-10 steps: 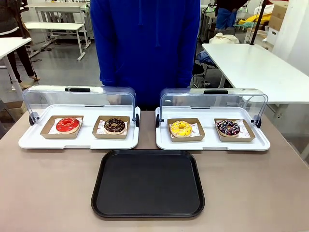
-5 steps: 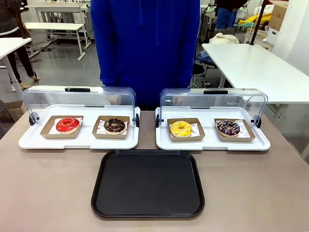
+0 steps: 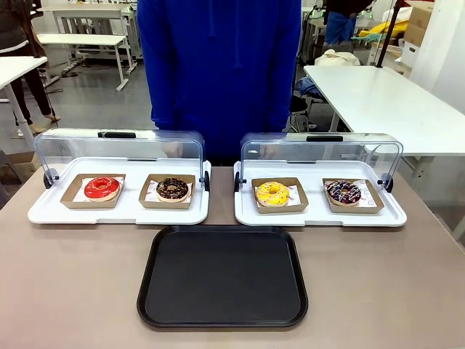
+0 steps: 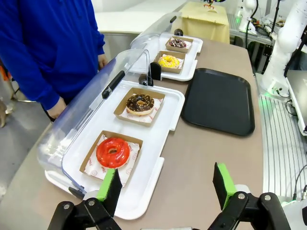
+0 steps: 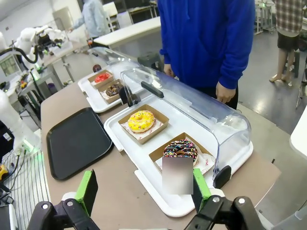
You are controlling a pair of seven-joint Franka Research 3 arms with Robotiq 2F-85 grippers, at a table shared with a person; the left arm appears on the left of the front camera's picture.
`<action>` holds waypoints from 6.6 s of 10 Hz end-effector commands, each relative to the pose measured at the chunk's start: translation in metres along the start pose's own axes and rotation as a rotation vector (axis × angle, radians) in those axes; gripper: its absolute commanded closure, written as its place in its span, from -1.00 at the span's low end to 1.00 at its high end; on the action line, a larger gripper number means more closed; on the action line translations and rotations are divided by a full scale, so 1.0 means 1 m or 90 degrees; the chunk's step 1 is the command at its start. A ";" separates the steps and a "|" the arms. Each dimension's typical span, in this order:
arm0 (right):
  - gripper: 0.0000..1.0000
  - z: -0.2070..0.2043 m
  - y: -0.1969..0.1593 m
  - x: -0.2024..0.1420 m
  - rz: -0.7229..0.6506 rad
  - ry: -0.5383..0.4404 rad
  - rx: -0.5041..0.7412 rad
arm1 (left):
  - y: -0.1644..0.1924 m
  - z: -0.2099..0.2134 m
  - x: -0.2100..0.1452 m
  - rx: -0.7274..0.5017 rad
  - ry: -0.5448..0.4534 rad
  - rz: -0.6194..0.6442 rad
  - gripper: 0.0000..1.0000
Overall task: Move the third donut from the left to the tray.
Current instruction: Pick up the Paper togo box containing the Donut indicated by the person and place it on the Handle tray.
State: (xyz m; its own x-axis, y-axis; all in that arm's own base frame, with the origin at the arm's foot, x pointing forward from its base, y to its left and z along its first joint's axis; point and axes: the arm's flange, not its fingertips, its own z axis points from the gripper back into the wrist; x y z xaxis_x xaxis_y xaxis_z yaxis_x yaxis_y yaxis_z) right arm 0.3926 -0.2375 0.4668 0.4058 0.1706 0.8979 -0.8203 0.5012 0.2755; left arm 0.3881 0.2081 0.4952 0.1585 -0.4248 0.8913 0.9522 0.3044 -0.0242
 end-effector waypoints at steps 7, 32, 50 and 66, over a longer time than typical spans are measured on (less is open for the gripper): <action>-1.00 0.000 0.000 0.002 0.008 -0.011 0.003 | -0.002 0.001 0.001 -0.006 -0.002 -0.007 -1.00; -1.00 0.000 0.000 0.002 0.008 -0.011 0.003 | -0.002 0.001 0.001 -0.006 -0.002 -0.007 -1.00; -1.00 0.000 0.000 0.002 0.008 -0.011 0.003 | -0.002 0.001 0.001 -0.006 -0.002 -0.007 -1.00; -1.00 0.000 0.000 0.002 0.008 -0.011 0.003 | -0.002 0.001 0.001 -0.006 -0.002 -0.007 -1.00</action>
State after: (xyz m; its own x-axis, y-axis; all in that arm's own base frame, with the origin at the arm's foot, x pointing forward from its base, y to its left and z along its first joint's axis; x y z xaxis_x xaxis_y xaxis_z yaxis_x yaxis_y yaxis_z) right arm 0.3925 -0.2375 0.4668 0.4058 0.1701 0.8980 -0.8206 0.5003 0.2760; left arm 0.3881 0.2082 0.4952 0.1585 -0.4247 0.8913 0.9522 0.3045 -0.0242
